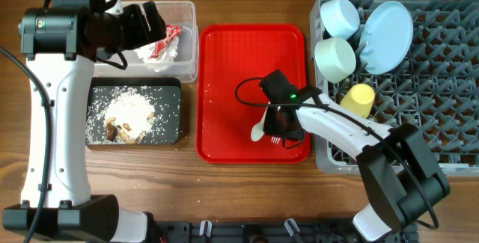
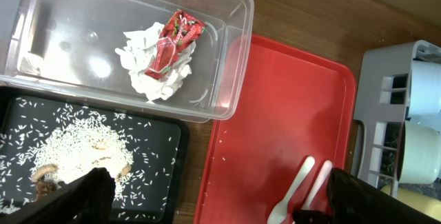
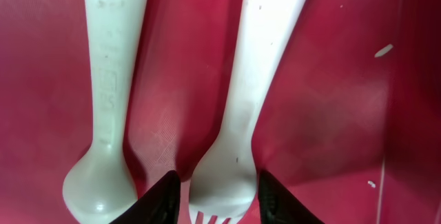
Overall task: Sort waste into correct bins and load items into the dishwasher rack
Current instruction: 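Grasp the white fork on the red tray with the right gripper, then carry the fork into the rack and release it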
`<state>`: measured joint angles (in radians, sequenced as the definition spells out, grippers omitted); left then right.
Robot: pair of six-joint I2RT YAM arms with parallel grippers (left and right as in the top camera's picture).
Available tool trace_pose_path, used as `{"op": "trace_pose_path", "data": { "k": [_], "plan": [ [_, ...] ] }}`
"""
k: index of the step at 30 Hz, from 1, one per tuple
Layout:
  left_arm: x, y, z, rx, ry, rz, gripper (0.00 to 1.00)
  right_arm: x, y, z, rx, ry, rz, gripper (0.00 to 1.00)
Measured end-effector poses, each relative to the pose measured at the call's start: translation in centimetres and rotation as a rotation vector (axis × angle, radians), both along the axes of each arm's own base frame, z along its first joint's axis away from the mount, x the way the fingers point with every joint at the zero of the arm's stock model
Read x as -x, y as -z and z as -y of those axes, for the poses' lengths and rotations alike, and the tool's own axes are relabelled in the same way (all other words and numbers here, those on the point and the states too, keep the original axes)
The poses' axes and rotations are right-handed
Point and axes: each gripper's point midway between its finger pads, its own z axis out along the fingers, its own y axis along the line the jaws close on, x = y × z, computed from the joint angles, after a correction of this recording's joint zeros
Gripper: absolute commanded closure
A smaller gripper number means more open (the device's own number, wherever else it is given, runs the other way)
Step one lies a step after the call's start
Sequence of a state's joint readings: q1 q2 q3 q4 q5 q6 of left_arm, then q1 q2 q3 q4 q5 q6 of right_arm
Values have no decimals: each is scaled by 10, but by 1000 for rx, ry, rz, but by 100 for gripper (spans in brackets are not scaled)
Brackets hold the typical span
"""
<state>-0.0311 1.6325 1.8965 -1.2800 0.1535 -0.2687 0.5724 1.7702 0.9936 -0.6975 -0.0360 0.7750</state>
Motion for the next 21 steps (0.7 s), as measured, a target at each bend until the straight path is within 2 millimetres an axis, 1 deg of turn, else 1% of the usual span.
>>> {"op": "trace_pose_path", "data": {
  "k": [2,4,6,8,14,18,21],
  "plan": [
    [0,0,0,0,0,0,0,-1,0,0,5,-11,2,75],
    [0,0,0,0,0,0,0,-3,0,-1,5,-21,5,78],
    [0,0,0,0,0,0,0,-3,0,-1,8,-24,7,78],
    [0,0,0,0,0,0,0,-3,0,0,9,-31,7,81],
    [0,0,0,0,0,0,0,-1,0,1,15,-58,0,81],
    [0,0,0,0,0,0,0,10,-2,8,42,-92,-41,80],
    [0,0,0,0,0,0,0,16,-12,11,43,-128,-48,80]
  ]
}}
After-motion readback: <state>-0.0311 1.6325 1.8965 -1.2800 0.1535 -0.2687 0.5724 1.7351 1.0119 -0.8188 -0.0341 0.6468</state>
